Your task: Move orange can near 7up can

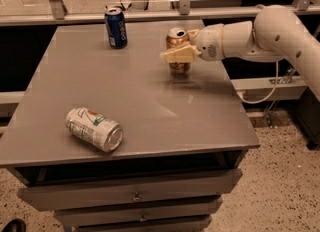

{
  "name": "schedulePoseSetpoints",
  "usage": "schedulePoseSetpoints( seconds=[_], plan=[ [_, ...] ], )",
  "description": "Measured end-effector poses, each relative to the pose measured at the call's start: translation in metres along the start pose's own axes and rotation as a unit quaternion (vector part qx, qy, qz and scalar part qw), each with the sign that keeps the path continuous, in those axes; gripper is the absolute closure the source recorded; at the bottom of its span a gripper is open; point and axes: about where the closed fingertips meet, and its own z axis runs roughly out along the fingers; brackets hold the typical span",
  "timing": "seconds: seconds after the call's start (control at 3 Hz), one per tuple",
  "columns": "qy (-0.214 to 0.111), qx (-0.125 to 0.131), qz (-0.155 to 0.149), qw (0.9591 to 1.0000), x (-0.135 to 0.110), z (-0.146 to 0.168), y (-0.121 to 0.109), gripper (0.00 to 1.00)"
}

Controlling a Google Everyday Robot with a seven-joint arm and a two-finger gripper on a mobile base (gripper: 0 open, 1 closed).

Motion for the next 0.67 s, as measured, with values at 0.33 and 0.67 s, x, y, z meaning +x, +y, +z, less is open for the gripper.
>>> schedulePoseSetpoints(
  seconds=[0.33,0.67],
  plan=[
    [-0.015,-0.021,0.005,0.9996,-0.016,-0.016,0.015,0.82],
    [-0.024,-0.077,0.015,0.9966,-0.017,-0.023,0.054,1.0]
  ],
)
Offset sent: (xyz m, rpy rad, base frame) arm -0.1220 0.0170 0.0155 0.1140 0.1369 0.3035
